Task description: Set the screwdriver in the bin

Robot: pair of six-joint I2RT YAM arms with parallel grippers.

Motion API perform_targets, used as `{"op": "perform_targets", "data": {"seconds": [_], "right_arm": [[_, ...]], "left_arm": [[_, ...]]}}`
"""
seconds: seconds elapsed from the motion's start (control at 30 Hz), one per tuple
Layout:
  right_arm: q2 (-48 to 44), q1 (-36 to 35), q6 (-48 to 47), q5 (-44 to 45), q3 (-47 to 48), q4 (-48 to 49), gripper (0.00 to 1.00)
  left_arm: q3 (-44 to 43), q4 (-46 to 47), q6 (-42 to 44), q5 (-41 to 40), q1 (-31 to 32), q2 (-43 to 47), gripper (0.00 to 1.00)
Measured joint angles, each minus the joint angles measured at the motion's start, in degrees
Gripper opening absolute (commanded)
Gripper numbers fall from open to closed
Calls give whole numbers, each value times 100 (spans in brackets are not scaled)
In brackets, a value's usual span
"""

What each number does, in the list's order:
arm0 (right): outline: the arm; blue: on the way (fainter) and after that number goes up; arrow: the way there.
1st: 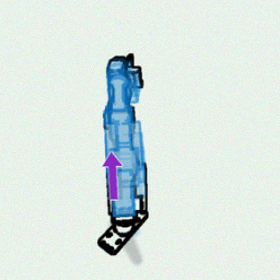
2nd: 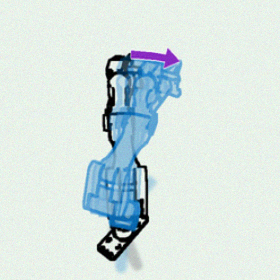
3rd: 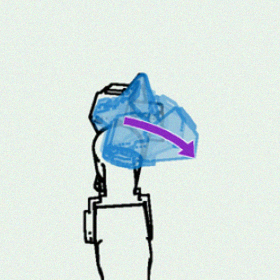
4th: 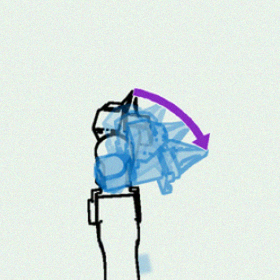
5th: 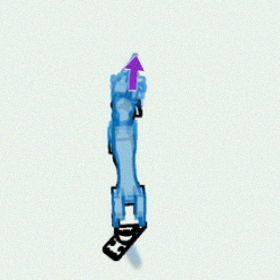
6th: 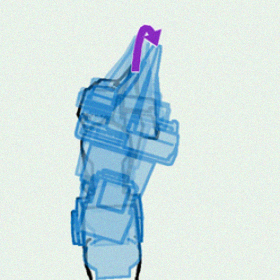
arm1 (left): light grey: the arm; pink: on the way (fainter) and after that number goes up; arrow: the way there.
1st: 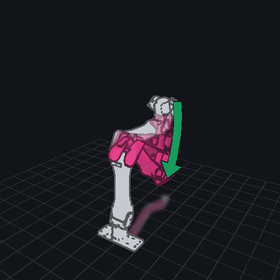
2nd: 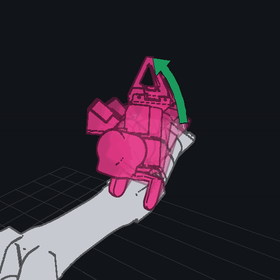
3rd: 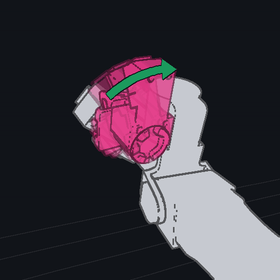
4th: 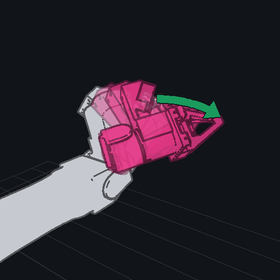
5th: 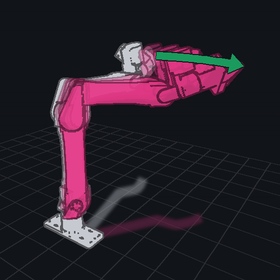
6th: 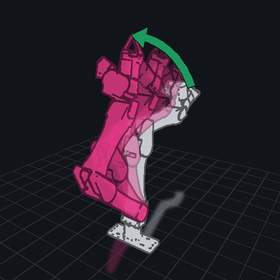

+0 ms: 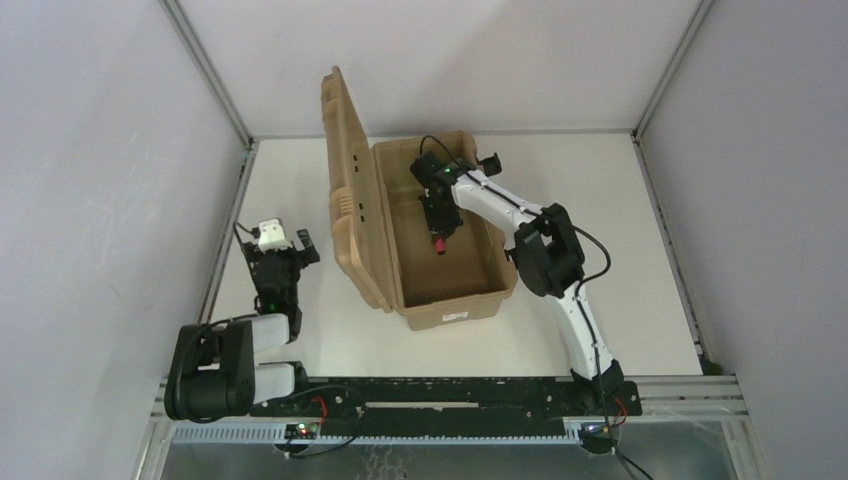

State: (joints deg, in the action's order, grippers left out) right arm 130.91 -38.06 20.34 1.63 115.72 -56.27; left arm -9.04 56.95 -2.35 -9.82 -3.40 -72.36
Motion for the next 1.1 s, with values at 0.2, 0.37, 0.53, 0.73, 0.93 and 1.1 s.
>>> {"op": "perform_targets", "data": {"seconds": [0.2, 0.37, 0.53, 0.73, 0.93, 1.1], "right_arm": [[258, 2, 39, 46, -116, 197, 17], [260, 4, 101, 57, -136, 308, 46], [256, 4, 125, 90, -136, 264, 53], [120, 4, 107, 90, 155, -79, 65], [-750, 66, -85, -7, 713, -243, 78], [-2173, 317, -520, -238, 221, 280, 78]], "left_arm": [[0, 0, -2, 0, 0, 0, 100], [0, 2, 0, 0, 0, -2, 100], [0, 7, -2, 0, 0, -2, 100], [0, 44, 0, 0, 0, -2, 100], [0, 52, -2, 0, -2, -2, 100], [0, 68, -2, 0, 0, -2, 100]]}}
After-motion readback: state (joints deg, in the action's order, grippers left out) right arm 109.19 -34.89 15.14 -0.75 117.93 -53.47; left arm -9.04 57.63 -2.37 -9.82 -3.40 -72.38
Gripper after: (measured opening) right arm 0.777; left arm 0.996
